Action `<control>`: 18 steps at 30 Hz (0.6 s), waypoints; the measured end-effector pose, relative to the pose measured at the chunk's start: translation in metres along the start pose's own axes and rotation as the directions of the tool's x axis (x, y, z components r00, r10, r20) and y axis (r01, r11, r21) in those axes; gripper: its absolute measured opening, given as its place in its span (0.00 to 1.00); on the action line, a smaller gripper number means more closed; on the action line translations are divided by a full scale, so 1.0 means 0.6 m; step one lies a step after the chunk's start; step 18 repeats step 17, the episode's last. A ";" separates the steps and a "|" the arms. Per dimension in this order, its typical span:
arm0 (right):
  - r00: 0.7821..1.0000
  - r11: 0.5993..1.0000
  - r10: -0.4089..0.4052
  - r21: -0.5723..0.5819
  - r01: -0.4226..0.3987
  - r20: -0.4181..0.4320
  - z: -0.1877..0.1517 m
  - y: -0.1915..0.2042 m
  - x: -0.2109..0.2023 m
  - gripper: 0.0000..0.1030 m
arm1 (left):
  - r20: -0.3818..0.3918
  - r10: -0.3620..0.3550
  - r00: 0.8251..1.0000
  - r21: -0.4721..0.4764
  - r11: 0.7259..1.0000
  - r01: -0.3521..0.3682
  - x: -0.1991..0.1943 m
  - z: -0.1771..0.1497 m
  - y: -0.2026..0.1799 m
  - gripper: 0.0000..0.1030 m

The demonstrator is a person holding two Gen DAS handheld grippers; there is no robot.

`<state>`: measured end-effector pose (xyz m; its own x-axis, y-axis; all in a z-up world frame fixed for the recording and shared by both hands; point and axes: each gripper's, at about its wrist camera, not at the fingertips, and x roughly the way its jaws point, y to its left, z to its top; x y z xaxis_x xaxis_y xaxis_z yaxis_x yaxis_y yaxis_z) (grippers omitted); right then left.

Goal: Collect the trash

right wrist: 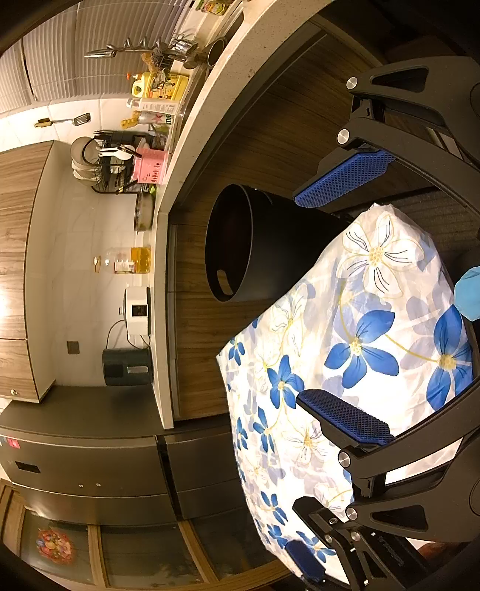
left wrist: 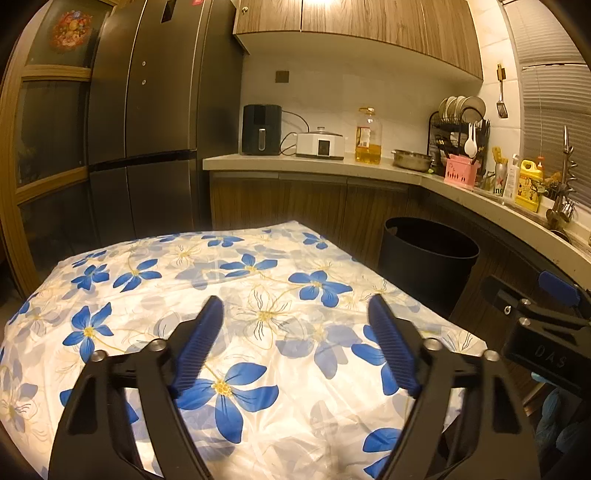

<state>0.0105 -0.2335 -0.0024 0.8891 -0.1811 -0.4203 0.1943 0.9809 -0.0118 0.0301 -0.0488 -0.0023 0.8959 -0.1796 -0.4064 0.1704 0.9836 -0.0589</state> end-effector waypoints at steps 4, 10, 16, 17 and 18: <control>1.000 1.000 -0.001 0.001 0.001 0.001 0.001 0.001 0.001 0.95 | -0.006 0.001 1.000 0.005 1.000 -0.001 0.002 0.002 -0.001 0.59; 1.000 1.000 -0.003 0.006 0.003 0.002 0.003 -0.002 0.002 0.95 | 0.003 0.029 1.000 0.018 0.999 -0.029 0.000 0.004 -0.001 0.76; 1.000 1.000 -0.004 0.011 0.004 0.001 0.006 -0.006 0.003 0.95 | 0.004 0.041 0.999 0.012 0.999 -0.041 -0.003 0.006 -0.004 0.85; 1.000 1.000 -0.003 0.011 0.003 0.002 0.006 -0.007 0.003 0.95 | 0.002 0.041 0.999 0.010 0.999 -0.041 -0.003 0.005 -0.004 0.85; 1.000 1.000 -0.003 0.011 0.003 0.002 0.006 -0.007 0.003 0.95 | 0.002 0.041 0.999 0.010 0.999 -0.041 -0.003 0.005 -0.004 0.85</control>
